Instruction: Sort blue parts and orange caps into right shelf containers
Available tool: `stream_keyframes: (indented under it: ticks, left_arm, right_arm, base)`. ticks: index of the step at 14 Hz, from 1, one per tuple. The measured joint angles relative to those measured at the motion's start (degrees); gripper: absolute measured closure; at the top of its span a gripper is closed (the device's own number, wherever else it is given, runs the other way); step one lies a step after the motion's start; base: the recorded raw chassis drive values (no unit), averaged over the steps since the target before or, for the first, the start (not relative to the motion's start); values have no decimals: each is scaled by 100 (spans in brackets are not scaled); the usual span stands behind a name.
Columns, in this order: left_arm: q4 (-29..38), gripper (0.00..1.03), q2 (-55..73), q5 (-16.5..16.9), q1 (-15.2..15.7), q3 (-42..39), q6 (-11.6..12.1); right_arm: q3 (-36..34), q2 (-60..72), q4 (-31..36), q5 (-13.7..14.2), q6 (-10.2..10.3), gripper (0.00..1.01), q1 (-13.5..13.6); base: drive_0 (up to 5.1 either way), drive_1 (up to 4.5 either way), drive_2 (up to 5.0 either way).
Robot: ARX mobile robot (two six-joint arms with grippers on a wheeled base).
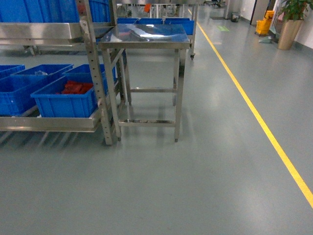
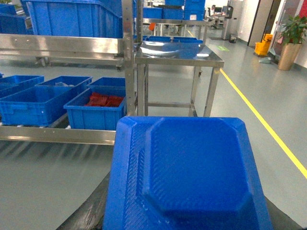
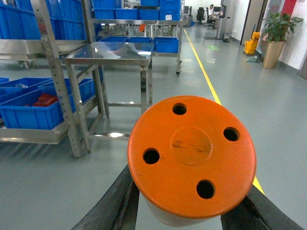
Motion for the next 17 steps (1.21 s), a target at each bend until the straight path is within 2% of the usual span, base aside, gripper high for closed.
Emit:
stream_keyframes:
  ticks: [17]
  left_arm:
    - [4, 60, 0, 9, 0, 0, 0]
  right_arm:
    - [0, 0, -17, 0, 2, 60, 0]
  base:
    - [-3, 430, -437]
